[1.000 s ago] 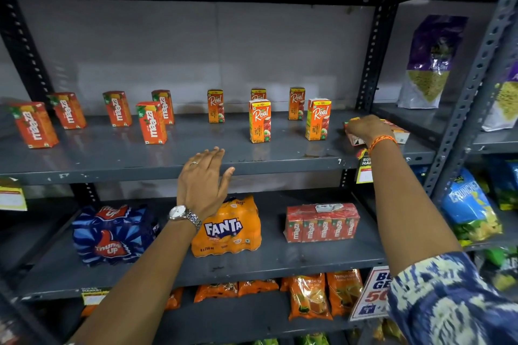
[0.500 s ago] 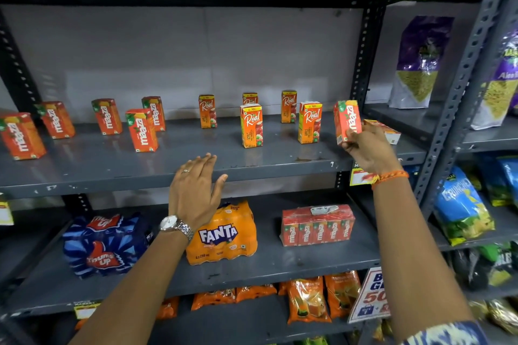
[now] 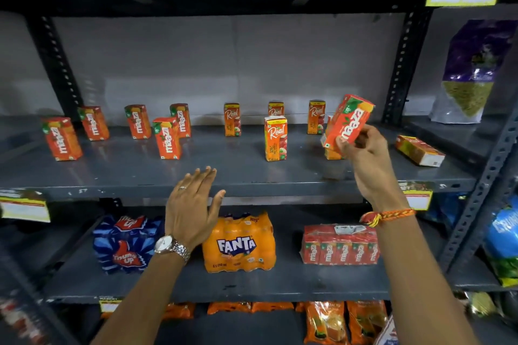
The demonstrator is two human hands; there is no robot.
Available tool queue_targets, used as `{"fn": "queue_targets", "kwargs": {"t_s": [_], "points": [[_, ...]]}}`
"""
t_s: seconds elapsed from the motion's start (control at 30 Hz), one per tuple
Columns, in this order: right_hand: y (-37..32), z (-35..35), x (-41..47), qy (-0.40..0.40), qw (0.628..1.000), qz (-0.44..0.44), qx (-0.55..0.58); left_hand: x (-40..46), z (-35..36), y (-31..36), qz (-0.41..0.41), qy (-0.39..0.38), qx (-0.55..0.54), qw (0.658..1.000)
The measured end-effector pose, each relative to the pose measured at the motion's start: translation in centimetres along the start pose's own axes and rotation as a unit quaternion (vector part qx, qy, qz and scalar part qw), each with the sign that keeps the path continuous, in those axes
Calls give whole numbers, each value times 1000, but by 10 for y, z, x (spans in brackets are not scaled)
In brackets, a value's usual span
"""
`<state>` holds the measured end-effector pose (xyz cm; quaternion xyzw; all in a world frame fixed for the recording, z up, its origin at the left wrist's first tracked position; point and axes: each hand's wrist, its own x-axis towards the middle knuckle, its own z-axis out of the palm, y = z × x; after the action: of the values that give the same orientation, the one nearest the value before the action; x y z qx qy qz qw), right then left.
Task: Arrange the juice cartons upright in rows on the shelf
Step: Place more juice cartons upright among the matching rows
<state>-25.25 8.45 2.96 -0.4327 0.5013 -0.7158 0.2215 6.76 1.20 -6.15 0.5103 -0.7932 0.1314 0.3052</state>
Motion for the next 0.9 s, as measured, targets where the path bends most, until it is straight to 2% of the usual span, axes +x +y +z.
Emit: {"fn": "queue_targets", "kwargs": {"t_s": [0.27,0.57,0.73,0.9], "points": [[2,130,-20,-131,989,-18,-67,-15,-26,-101,-51,11,8,999],[19,325,-65,-235,958,-48,-155,-25,-60,-232,-70,4,17,997],[29,410,-69,-279,932,-59,-222,-29,-65,-267,-36,-11,25,999],[41,454,-53,-281,923,-26,-260,-28,-64,-273,-25,-1,14,1000]]}}
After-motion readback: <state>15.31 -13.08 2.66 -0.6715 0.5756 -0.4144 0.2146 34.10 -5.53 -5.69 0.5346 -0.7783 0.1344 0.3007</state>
